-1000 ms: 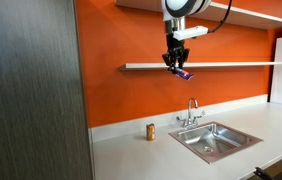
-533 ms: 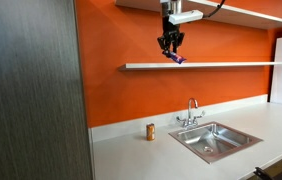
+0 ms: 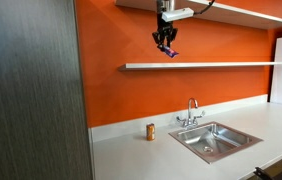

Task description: Place the snack bar onto the shelf

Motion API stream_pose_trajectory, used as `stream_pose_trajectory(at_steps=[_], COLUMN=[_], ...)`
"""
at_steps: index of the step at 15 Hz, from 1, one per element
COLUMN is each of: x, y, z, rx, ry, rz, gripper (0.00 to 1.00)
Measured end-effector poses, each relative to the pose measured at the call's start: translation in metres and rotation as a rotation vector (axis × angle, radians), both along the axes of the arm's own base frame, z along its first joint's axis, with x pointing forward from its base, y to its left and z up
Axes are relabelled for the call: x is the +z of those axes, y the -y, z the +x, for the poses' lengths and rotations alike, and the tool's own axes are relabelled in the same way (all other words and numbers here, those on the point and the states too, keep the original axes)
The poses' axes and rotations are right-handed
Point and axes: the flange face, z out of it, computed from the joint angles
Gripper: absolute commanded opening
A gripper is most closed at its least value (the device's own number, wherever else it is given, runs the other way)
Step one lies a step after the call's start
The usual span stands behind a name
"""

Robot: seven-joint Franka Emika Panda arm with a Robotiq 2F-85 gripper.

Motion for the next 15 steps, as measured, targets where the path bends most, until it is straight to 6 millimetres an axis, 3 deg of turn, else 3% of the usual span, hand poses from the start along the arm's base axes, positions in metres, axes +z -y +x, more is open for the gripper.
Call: stream_pose_trajectory(at_steps=[8,15], x=[-0.003,-0.010], y=[-0.004,-0.007], z=[0.071,0.114], rx=[0.039,0.055], ry=[0.000,0.002], rz=[-0.012,-0.002], gripper=[0.14,0.14])
